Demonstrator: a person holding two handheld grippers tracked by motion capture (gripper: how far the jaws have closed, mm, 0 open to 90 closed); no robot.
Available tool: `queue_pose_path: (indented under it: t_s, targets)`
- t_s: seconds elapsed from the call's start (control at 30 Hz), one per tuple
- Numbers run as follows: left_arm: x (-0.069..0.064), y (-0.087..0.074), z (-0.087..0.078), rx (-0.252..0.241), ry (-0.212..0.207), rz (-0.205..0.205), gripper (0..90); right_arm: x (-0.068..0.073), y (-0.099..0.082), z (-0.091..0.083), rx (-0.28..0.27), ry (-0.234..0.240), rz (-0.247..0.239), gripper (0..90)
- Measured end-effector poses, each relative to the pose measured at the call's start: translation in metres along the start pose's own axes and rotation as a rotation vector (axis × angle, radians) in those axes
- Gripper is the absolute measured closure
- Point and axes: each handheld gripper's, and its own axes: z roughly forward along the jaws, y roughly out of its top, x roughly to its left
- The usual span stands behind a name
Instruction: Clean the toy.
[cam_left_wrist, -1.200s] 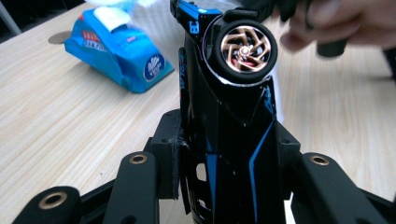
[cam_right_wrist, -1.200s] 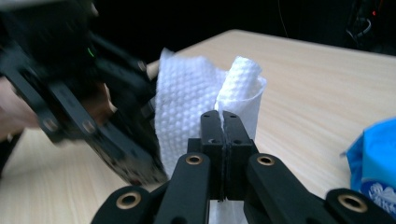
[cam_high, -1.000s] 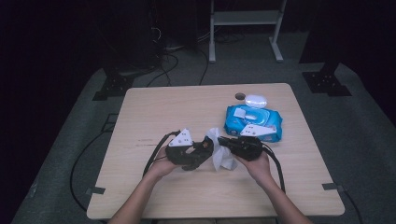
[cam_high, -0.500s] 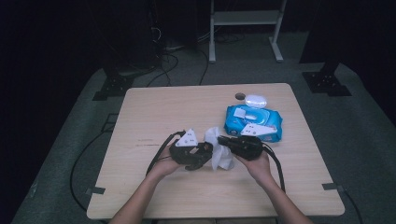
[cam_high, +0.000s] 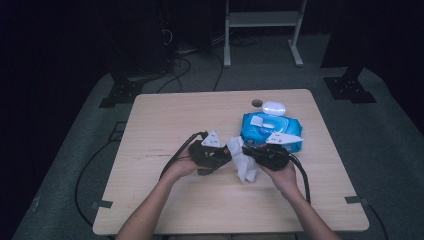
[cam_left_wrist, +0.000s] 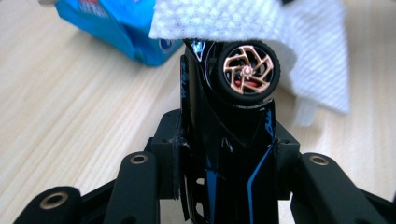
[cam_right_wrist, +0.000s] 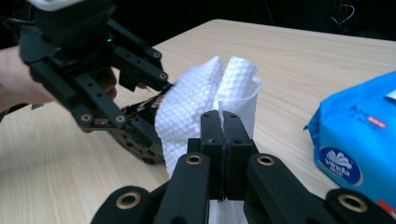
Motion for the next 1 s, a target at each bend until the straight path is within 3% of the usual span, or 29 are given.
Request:
queue_pose_path:
  t_s: [0.13,0.3,0.47,0.67,0.8,1.0]
  targets:
    - [0.003,0.001,0.011,0.081,0.021,0.013,56.8,-0.003,-0.002,-0.001,0.005,0.0,0.005,88.6]
    - [0.008,0.004,0.02,0.128,0.014,0.03,56.8,-0.006,-0.002,-0.002,0.005,0.001,0.015,88.6]
    - [0.015,0.003,0.02,0.125,-0.001,0.007,56.6,-0.009,-0.003,-0.005,0.015,0.003,0.028,88.6]
    - [0.019,-0.001,0.002,0.023,-0.03,-0.057,48.1,-0.015,-0.004,-0.014,0.026,-0.004,0.029,88.6]
    - [0.023,-0.005,-0.013,-0.044,-0.046,-0.086,47.2,-0.019,-0.006,-0.02,0.035,-0.017,0.032,88.5]
    - [0.035,-0.013,-0.034,-0.114,-0.028,-0.15,46.9,-0.023,-0.009,-0.024,0.049,-0.025,0.033,88.5]
